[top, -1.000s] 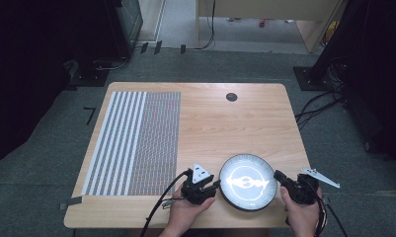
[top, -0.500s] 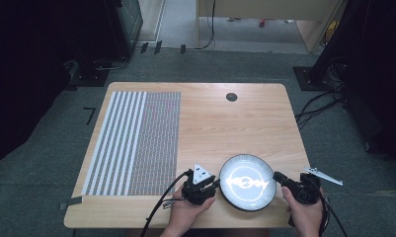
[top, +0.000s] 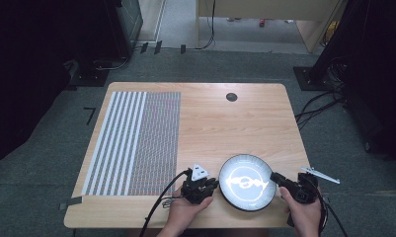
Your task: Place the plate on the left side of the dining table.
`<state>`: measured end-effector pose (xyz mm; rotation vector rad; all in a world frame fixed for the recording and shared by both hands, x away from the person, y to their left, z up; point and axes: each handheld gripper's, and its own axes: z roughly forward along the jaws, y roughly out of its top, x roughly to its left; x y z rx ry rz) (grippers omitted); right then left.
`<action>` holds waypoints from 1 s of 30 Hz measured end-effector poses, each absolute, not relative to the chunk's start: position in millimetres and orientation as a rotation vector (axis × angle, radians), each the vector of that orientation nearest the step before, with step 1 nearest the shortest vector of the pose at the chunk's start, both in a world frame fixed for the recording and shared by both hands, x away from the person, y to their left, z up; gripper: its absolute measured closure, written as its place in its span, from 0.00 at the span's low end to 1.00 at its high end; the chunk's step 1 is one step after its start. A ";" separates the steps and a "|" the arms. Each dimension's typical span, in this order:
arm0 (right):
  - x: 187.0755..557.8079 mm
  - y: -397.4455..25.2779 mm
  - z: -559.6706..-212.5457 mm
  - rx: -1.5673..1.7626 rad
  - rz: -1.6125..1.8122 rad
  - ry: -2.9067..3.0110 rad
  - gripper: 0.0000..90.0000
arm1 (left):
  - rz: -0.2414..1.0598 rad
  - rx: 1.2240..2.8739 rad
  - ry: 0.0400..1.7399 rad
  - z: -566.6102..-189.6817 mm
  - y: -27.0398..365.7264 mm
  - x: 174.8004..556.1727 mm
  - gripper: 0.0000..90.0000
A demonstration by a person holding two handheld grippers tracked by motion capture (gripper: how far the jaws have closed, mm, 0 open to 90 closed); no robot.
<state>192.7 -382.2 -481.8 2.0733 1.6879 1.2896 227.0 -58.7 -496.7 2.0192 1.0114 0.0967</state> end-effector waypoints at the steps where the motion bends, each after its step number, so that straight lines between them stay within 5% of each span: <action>1: 192.8 -383.4 -482.5 2.080 1.303 1.686 0.85 | 0.095 2.012 1.017 -496.9 -58.5 227.3 0.88; 10: 193.8 -384.9 -484.5 2.100 1.350 1.668 0.84 | 0.096 2.008 1.018 -497.6 -60.7 226.4 0.97; 30: 195.6 -389.4 -487.2 2.163 1.422 1.627 0.85 | 0.101 2.022 1.015 -498.3 -61.9 225.3 0.99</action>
